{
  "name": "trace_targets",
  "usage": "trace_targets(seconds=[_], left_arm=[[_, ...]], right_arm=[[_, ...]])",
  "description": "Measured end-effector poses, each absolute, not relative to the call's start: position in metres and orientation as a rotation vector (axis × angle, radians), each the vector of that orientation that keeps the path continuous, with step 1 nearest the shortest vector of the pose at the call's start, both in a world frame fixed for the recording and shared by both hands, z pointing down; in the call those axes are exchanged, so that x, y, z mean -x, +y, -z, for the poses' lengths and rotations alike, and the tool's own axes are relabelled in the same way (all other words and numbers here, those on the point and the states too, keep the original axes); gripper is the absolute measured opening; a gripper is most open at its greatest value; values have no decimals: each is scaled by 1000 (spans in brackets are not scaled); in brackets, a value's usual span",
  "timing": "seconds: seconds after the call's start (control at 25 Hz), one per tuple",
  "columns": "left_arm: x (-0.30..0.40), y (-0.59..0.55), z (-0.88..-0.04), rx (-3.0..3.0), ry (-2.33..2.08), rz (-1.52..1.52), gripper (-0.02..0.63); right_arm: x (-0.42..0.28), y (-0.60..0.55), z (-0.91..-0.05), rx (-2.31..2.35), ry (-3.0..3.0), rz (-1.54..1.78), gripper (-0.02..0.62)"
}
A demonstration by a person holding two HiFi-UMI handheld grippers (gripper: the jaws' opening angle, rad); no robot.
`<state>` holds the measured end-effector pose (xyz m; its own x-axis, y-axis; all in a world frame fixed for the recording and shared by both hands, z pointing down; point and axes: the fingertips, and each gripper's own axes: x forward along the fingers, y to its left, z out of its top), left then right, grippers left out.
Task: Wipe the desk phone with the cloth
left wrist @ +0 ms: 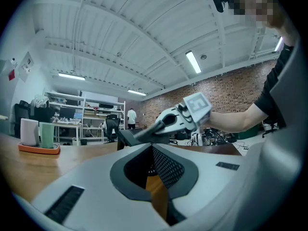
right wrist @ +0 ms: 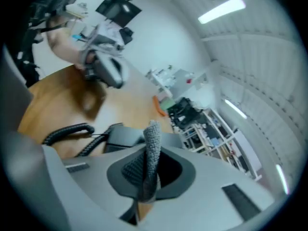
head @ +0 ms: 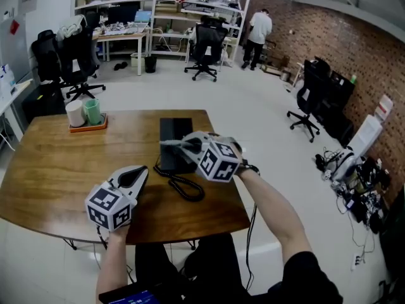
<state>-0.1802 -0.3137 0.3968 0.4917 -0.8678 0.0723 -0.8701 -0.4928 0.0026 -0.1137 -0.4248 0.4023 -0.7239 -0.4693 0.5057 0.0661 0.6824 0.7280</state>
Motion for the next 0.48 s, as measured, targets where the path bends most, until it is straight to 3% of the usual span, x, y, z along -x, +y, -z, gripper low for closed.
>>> trace_targets(seconds=[0.2,0.48], left_arm=[[183,-314,-399,-2671,-1567,-85,-8],[174,-311,-394,-2677,-1566,-93,-8]], right_arm=[[133,-526,-362,-772,-2274,840,25],[126,-533,-391,-733,-2179,866,25]])
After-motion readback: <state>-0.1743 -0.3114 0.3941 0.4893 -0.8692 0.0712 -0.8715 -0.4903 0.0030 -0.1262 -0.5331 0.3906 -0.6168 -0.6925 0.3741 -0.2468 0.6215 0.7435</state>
